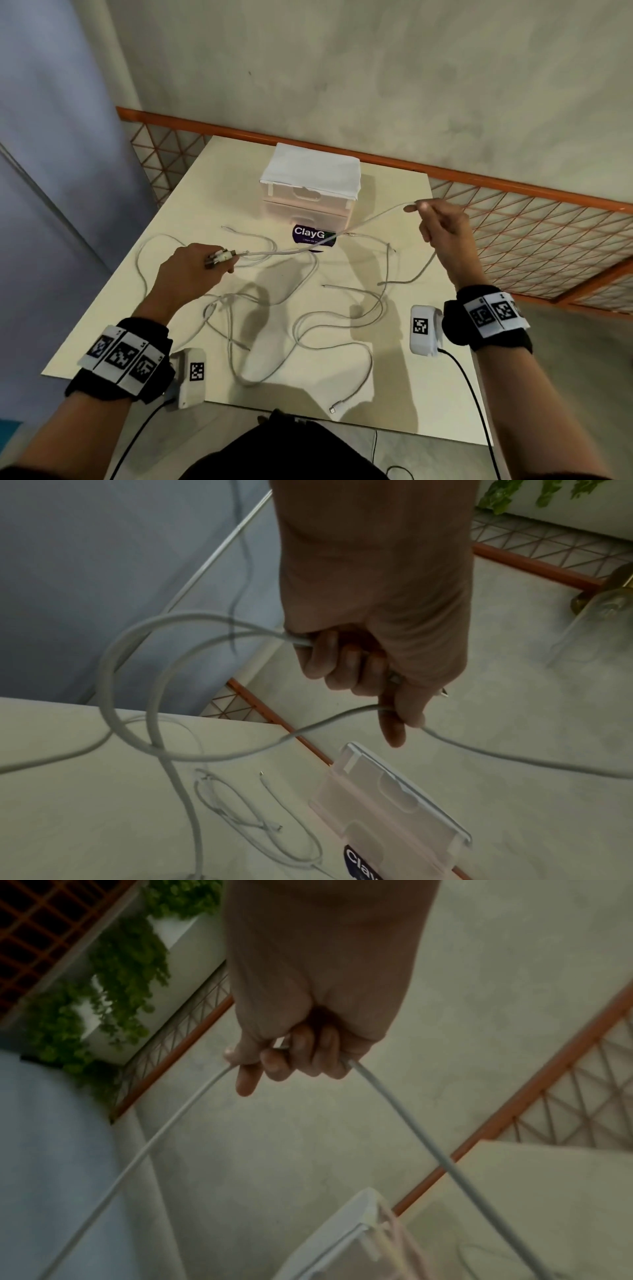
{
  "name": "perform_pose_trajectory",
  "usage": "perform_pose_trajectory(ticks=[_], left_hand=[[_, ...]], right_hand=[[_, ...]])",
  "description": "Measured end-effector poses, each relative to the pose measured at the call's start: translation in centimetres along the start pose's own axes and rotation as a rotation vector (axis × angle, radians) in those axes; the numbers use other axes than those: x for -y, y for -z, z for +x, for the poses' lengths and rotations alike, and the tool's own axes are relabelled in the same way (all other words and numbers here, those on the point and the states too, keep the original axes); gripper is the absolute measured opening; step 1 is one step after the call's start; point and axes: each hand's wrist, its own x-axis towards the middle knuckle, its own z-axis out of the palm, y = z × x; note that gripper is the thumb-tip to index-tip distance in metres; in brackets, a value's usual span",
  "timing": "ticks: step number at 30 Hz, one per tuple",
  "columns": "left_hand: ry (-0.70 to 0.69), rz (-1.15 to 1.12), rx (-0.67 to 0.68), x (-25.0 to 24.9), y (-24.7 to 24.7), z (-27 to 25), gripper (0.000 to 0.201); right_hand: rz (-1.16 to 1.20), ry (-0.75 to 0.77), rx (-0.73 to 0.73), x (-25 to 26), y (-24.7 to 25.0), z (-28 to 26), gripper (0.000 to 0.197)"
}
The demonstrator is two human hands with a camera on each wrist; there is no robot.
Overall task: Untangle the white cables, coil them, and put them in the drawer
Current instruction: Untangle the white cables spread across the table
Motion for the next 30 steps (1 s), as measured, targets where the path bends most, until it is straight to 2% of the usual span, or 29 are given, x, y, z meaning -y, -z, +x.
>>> perform_pose_trajectory(ticks=[3, 5, 7, 10, 12, 14, 16, 18, 20, 22, 24, 25, 26, 28, 29, 30], left_hand=[[0.058, 0.036, 0.008, 0.2, 0.2, -0.1, 0.026], [0.073, 0.045, 0.054, 0.4, 0.2, -0.2, 0.023], [0.057, -0.011, 0.133, 0.4, 0.2, -0.7, 0.024], [-0.013, -0.189, 0.255, -0.2, 0.5, -1.6, 0.009], [-0.049, -0.294, 0.257, -0.5, 0.8, -1.9, 0.005], [-0.073, -0.373, 0.216, -1.0, 1.5, -1.9, 0.006], [-0.069, -0.484, 0.180, -2.0, 2.1, -1.7, 0.020], [-0.062, -0.686, 0.181, -3.9, 3.0, -1.6, 0.035], [-0.068, -0.887, 0.199, -6.1, 3.7, -1.5, 0.042], [-0.086, -1.021, 0.218, -8.2, 4.0, -1.6, 0.044], [-0.120, -1.132, 0.246, -10.0, 4.2, -1.8, 0.046], [-0.145, -1.181, 0.255, -10.7, 4.3, -2.0, 0.046], [-0.169, -1.215, 0.257, -11.1, 4.4, -2.2, 0.047], [-0.201, -1.234, 0.216, -11.2, 5.0, -2.4, 0.046], [-0.206, -1.222, 0.174, -10.8, 5.5, -2.4, 0.045], [-0.205, -1.197, 0.117, -10.1, 6.0, -2.4, 0.045]], right_hand=[[-0.035, -0.065, 0.069, -0.8, 1.0, -1.4, 0.014], [-0.040, -0.184, 0.154, -1.7, 1.3, -2.8, 0.019], [-0.128, -0.319, 0.323, -3.2, 1.2, -4.6, 0.030], [-0.431, -0.474, 0.616, -7.1, 0.7, -8.1, 0.036], [-0.566, -0.572, 0.698, -10.0, 0.4, -10.5, 0.029], [-0.639, -0.631, 0.706, -11.4, -0.6, -11.9, 0.017], [-0.621, -0.550, 0.608, -10.8, -2.4, -11.7, 0.014], [-0.421, -0.445, 0.507, -7.7, -5.1, -10.2, 0.015], [-0.215, -0.392, 0.575, -3.2, -8.1, -8.2, 0.052], [-0.131, -0.248, 0.717, 1.3, -11.5, -6.8, 0.089], [-0.099, -0.123, 0.832, 4.4, -14.9, -6.3, 0.099], [-0.089, -0.106, 0.873, 5.3, -16.4, -6.3, 0.094], [-0.082, -0.117, 0.902, 5.5, -17.7, -6.4, 0.082], [-0.111, -0.127, 0.970, 4.4, -19.3, -6.7, 0.039], [-0.135, -0.119, 0.993, 3.3, -19.4, -7.0, 0.023], [-0.153, -0.136, 0.997, 1.8, -19.1, -7.3, 0.022]])
